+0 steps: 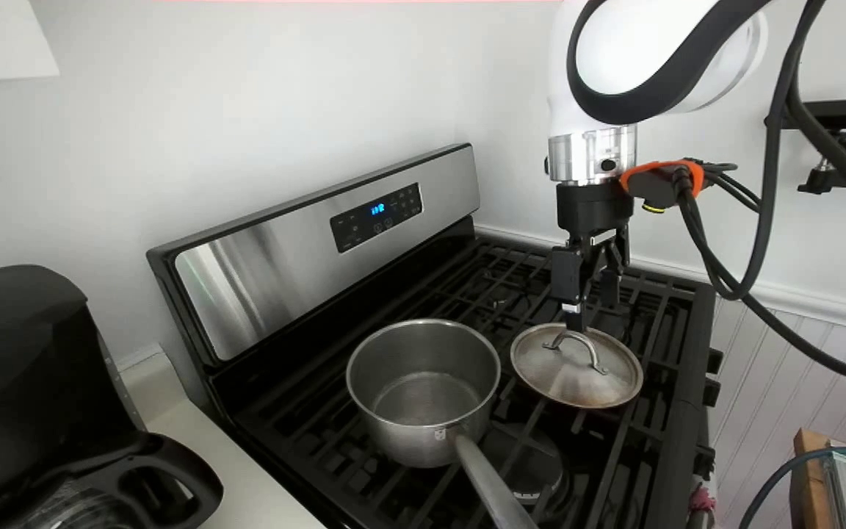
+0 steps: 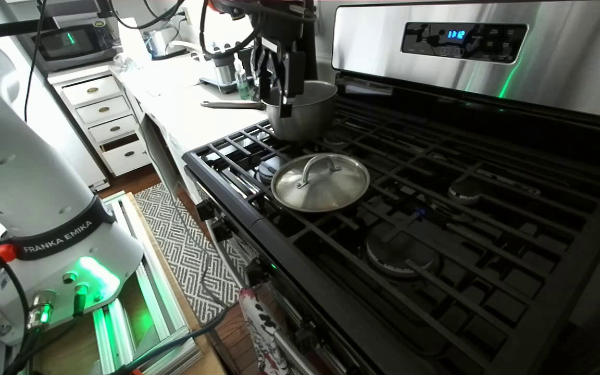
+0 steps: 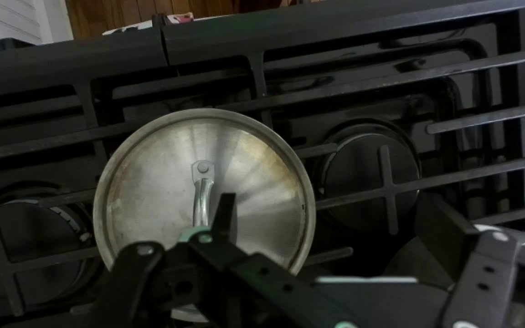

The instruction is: Put the silver lid on the silver pot

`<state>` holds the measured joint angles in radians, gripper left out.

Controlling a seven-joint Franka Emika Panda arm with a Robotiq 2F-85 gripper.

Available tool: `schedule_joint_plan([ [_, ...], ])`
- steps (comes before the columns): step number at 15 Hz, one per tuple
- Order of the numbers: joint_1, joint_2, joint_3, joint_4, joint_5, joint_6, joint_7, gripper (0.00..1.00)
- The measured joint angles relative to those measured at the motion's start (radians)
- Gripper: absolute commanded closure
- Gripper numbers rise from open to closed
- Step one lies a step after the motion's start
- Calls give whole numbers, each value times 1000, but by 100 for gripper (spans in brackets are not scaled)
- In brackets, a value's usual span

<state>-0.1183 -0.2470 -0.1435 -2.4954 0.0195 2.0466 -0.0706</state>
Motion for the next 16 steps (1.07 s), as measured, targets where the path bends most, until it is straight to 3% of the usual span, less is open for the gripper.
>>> schedule_joint_plan([
  [7, -51, 99, -31, 30, -33, -1, 4, 0],
  [16, -66, 230, -48, 85, -71, 52, -14, 0],
])
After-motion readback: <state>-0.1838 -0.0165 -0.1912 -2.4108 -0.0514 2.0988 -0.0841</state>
